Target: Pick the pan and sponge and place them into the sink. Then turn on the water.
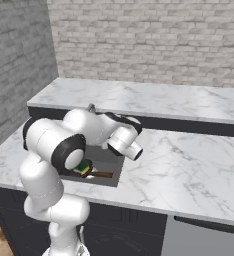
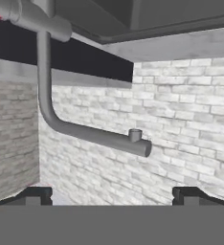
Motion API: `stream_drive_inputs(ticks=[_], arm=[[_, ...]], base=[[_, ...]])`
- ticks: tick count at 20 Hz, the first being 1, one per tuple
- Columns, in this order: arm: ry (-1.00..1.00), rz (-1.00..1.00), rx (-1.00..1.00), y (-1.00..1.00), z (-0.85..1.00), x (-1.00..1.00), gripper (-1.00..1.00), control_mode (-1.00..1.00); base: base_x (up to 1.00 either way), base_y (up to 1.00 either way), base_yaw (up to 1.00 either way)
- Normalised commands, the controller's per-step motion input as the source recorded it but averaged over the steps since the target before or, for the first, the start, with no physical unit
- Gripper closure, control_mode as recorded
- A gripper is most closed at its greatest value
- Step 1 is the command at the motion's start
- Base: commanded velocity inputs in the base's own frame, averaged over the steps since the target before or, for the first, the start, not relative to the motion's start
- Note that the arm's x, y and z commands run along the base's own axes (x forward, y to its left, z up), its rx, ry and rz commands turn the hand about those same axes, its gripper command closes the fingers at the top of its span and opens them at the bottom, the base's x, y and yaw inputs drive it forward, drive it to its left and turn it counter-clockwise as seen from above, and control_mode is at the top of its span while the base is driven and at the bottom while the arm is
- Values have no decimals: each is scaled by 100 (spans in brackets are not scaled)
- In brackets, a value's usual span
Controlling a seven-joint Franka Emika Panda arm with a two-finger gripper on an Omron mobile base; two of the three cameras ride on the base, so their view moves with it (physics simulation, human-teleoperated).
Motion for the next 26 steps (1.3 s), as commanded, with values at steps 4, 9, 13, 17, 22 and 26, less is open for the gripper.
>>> stream_drive_inputs(ticks=[4, 9, 13, 17, 22, 26], arm=[[0, -1, 0, 11, -18, 20, -100, -100], [5, -6, 0, 9, -17, 33, -100, -100], [14, -8, 0, 2, -14, 44, -100, -100], [15, -8, 0, 0, -15, 49, -100, -100], [12, -7, 0, 0, -20, 46, -100, -100], [8, -4, 0, 0, -25, 42, -100, -100]], base=[[0, 0, 0], [0, 0, 0], [0, 0, 0], [0, 0, 0], [0, 0, 0], [0, 0, 0]])
